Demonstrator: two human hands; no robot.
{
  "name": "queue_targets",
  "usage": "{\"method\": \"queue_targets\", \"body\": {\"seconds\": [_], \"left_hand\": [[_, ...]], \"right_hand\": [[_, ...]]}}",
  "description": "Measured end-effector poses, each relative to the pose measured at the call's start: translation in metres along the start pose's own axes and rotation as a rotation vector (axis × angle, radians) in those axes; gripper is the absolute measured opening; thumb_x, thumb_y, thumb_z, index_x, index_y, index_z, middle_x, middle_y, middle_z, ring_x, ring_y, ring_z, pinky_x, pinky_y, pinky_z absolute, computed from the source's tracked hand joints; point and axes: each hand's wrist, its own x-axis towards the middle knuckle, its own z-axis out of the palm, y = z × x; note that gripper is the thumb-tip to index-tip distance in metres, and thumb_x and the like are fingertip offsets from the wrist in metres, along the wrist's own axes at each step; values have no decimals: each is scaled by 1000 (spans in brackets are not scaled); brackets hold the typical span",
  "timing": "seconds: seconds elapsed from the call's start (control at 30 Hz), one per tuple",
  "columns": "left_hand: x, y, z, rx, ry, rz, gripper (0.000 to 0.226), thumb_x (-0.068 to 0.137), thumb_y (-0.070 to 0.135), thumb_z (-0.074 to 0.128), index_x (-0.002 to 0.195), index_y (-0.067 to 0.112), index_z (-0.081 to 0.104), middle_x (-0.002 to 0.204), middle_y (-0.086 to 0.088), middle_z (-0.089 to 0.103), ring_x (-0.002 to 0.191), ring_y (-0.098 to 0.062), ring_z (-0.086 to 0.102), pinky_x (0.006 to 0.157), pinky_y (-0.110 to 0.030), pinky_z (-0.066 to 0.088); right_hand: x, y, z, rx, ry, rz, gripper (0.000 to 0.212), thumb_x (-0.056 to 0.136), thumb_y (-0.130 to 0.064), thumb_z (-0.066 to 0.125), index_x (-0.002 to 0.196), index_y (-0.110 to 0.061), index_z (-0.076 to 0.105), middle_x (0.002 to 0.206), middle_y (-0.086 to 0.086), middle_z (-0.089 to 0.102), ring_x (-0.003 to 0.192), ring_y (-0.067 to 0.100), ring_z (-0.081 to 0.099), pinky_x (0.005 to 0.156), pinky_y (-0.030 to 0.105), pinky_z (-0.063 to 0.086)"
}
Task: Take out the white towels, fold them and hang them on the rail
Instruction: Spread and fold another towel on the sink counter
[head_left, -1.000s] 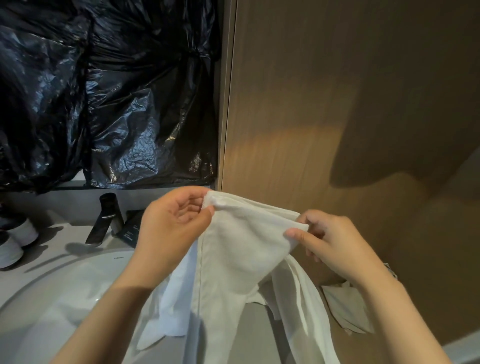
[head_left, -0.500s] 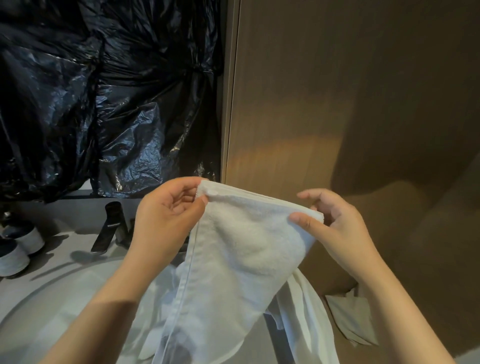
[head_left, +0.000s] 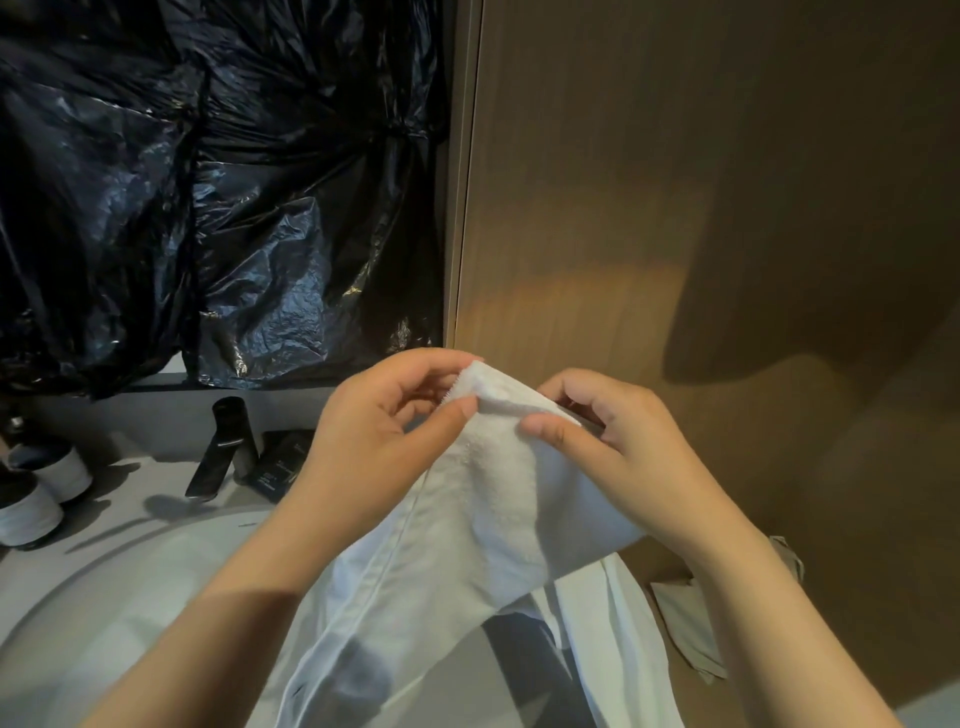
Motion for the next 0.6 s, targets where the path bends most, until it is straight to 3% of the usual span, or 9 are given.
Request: {"method": "queue_targets", "body": {"seconds": [0.13, 0.27, 0.5, 0.6], "left_hand": [[-10, -25, -9, -35, -121, -126, 27, 83, 37, 72, 109, 34, 68, 105, 8, 71, 96, -13, 69, 76, -26, 57], [-28, -57, -9, -12, -188, -263, 38, 75, 55, 70, 103, 29, 70, 102, 0, 72, 93, -22, 70, 79, -50, 57], [-53, -97, -15, 186, -242, -397, 43, 77, 72, 57, 103, 39, 67, 100, 21, 68, 93, 1, 64, 81, -30, 53], [-58, -105, -20, 278, -274, -400, 44, 77, 70, 47, 99, 37, 64, 95, 20, 68, 88, 7, 60, 75, -24, 47]], "right_hand": [[-1, -4, 0, -44, -3, -10, 26, 90, -56, 52, 94, -33, 65, 87, -17, 65, 86, 7, 63, 69, 25, 54], [2, -10, -2, -9, -36, -4, 24, 90, -52, 54, 93, -31, 66, 87, -16, 65, 87, 8, 64, 69, 23, 54], [3, -6, -2, 172, 20, 46, 20, 92, -38, 59, 83, -22, 68, 76, -8, 65, 72, 9, 61, 62, 16, 44], [-2, 7, 3, 240, 32, 135, 20, 93, -34, 60, 81, -20, 67, 71, -8, 63, 66, 8, 58, 62, 13, 43]]}}
